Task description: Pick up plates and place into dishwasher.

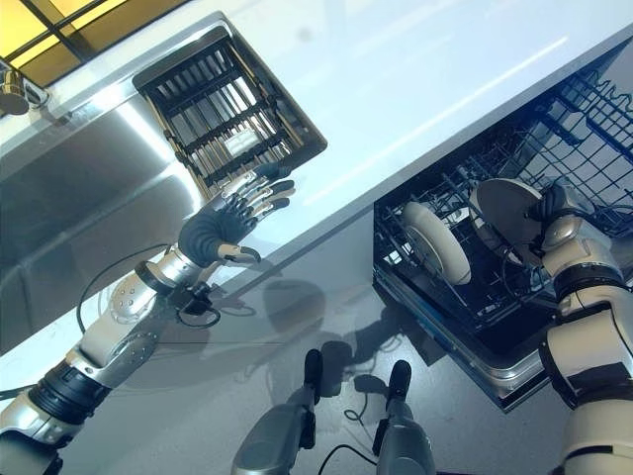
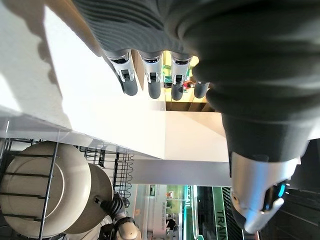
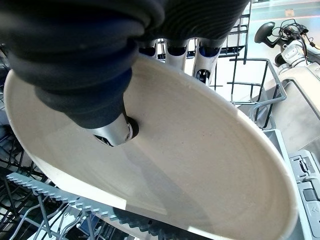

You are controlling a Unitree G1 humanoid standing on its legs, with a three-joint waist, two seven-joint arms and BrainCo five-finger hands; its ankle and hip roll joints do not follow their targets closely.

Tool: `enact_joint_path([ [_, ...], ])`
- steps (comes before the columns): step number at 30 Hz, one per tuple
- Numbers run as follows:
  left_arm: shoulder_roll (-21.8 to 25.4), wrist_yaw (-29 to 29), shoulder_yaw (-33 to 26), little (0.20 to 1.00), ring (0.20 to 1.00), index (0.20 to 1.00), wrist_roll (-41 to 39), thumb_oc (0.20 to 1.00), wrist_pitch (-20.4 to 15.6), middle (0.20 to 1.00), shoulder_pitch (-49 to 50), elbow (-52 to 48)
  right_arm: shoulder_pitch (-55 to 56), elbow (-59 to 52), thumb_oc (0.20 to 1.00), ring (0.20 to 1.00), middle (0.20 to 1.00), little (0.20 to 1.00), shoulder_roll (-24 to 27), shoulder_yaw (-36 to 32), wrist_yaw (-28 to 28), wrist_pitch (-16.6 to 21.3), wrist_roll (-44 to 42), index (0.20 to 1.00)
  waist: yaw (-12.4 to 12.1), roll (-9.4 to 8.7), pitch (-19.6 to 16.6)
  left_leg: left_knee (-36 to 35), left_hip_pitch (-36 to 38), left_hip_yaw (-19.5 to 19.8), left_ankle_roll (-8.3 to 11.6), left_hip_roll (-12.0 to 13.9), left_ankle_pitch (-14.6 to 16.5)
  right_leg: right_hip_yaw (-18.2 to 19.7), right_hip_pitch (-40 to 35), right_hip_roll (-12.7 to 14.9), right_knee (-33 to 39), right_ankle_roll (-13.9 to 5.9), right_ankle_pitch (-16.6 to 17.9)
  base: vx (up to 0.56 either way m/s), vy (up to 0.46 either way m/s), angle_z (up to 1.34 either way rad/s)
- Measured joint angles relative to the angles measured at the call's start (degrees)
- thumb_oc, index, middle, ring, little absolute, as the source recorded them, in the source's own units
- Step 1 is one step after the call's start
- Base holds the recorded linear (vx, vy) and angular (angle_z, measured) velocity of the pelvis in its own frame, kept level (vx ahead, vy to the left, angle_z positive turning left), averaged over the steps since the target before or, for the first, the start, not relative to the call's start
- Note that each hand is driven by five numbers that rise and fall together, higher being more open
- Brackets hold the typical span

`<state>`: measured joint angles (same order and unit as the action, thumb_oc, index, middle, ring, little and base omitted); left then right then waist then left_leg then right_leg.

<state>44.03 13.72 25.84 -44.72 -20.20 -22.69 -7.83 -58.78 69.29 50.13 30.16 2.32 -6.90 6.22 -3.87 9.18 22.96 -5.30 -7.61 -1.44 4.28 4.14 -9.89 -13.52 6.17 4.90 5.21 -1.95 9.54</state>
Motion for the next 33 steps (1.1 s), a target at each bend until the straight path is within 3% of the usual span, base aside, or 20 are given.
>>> enact_joint_path([
  [2,0.0,0.24,-0.01,1.0,1.0,1.0,0.01,1.0,0.01,1.0,-0.01,0.0,0.1,0.0,1.0,1.0,1.0,1.0,-0.5,-1.37,0.57,-0.08,-5.96,1.0,0.13,0.0,0.0,0.0,0.03,0.0,-0.08,-0.08,-0.07,0.0,-0.03,0.05,-0.01,0.04,0.05,0.01,0.055,0.0],
  [5,-0.11,0.43,-0.01,1.0,1.0,1.0,0.04,1.0,0.07,1.0,-0.02,0.0,1.1,-0.12,1.0,1.0,1.0,1.0,-2.53,-8.22,6.03,0.5,-13.38,1.0,0.39,0.0,0.0,0.0,0.16,-0.05,-0.2,-0.18,-0.15,0.07,-0.16,0.12,-0.01,-0.01,0.18,0.05,0.112,0.0],
  [11,-2.0,0.32,-0.08,1.0,1.0,1.0,0.09,1.0,0.11,1.0,0.74,-0.06,8.25,-8.13,1.0,1.0,1.0,1.0,-7.67,-23.16,24.82,6.15,-22.8,1.0,1.47,-0.02,0.0,-0.31,2.8,-0.35,-0.12,-0.52,0.39,0.45,-2.64,0.43,0.01,-0.36,0.04,0.06,0.137,-0.01],
  [16,-5.3,-0.62,0.07,1.0,1.0,1.0,0.22,1.0,-0.01,1.0,1.06,-0.14,11.89,-8.39,1.0,1.0,1.0,1.0,-9.05,-25.6,33.15,8.03,-22.83,1.0,1.66,-0.02,-0.01,-0.31,4.07,-1.62,-0.43,-0.26,0.63,1.65,-3.2,0.43,0.0,-0.59,-0.13,0.02,0.117,-0.14],
  [18,-5.71,-1.11,0.21,1.0,1.0,1.0,0.22,1.0,-0.15,1.0,1.07,-0.15,12.54,-8.39,1.0,1.0,1.0,1.0,-9.16,-26.52,35.76,8.92,-22.65,1.0,2.77,-0.02,-0.01,-0.02,4.28,-1.71,-0.44,-0.27,0.62,1.82,-3.29,0.42,-0.01,-0.55,-0.05,-0.04,0.072,-0.03],
  [24,-7.85,-2.21,3.39,1.0,1.0,1.0,0.82,1.0,-0.48,1.0,0.03,-0.02,13.33,-6.28,1.0,1.0,1.0,1.0,-9.48,-27.28,38.28,10.86,-22.59,1.0,3.2,0.1,-0.1,1.34,5.0,-2.27,-0.31,-0.07,1.08,1.98,-3.33,0.51,-2.08,0.0,-0.71,-0.08,0.035,-0.05],
  [30,-8.08,-2.55,4.97,1.0,1.0,1.0,0.77,1.0,-1.13,1.0,-1.77,2.22,12.56,-2.36,1.0,1.0,1.0,1.0,-11.23,-27.25,38.1,11.73,-22.87,1.0,2.82,-0.58,0.38,16.34,-1.89,-1.59,-1.08,-1.22,8.26,1.81,5.81,3.87,-22.18,0.6,-10.91,-0.09,-0.02,0.03],
  [33,-8.04,-2.6,5.46,1.0,1.0,1.0,0.78,1.0,-1.36,1.0,-3.19,3.49,10.34,1.2,1.0,1.0,1.0,1.0,-11.81,-26.79,34.65,11.55,-24.54,1.0,2.5,-1.1,1.5,26.06,-8.12,-1.32,-1.72,-2.02,12.07,2.24,12.22,6.36,-32.53,0.66,-15.43,-0.09,-0.017,0.06],
])
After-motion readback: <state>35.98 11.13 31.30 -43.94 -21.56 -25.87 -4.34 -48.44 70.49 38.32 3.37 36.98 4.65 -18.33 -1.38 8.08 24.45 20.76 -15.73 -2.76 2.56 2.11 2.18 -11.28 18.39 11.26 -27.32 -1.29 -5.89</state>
